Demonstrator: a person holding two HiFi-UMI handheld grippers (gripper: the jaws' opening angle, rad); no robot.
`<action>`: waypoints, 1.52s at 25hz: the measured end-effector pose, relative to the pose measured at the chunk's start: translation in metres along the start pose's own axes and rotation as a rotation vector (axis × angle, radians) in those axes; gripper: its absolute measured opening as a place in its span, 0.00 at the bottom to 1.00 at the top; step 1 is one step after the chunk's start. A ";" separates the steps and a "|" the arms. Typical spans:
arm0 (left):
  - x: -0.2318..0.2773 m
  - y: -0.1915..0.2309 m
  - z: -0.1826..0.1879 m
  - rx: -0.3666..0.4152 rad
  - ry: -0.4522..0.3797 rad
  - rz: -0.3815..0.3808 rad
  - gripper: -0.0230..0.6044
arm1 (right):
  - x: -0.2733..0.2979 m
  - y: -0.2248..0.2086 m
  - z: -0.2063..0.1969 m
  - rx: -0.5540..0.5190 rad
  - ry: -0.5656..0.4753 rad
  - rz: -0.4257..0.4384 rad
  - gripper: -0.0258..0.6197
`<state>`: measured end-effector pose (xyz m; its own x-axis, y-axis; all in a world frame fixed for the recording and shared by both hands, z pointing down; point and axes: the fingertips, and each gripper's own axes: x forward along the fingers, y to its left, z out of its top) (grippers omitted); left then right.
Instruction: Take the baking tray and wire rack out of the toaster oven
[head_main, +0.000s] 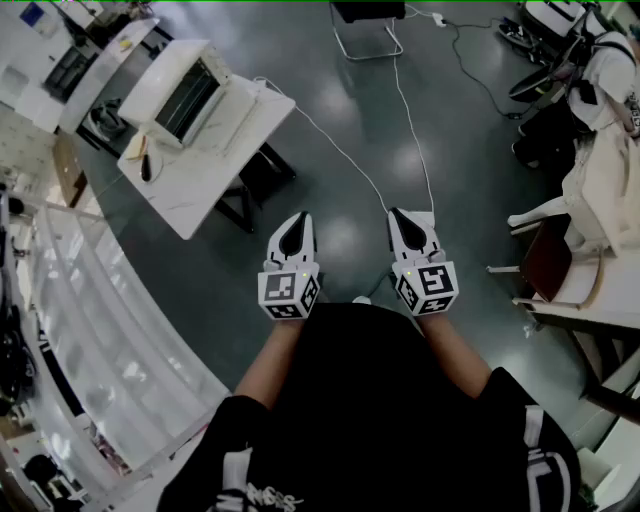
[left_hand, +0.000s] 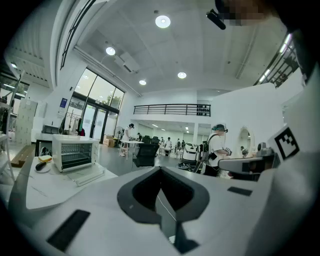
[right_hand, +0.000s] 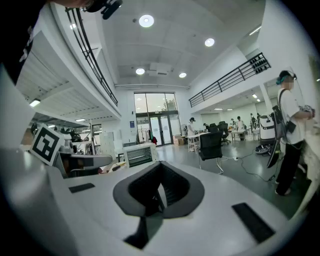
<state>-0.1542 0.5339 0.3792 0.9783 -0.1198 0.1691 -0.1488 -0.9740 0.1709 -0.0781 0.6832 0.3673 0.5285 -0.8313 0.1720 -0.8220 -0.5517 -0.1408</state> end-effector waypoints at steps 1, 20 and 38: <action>0.004 0.000 -0.003 -0.006 0.005 -0.002 0.07 | 0.001 -0.002 0.001 -0.009 -0.009 -0.003 0.07; 0.145 0.094 0.023 -0.069 0.015 -0.046 0.07 | 0.165 -0.050 0.022 -0.024 0.046 -0.020 0.07; 0.277 0.319 0.067 -0.196 -0.061 -0.048 0.07 | 0.435 -0.014 0.056 -0.093 0.128 0.072 0.07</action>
<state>0.0790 0.1777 0.4158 0.9910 -0.0911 0.0977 -0.1208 -0.9237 0.3635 0.1753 0.3261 0.3896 0.4414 -0.8498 0.2881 -0.8760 -0.4776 -0.0669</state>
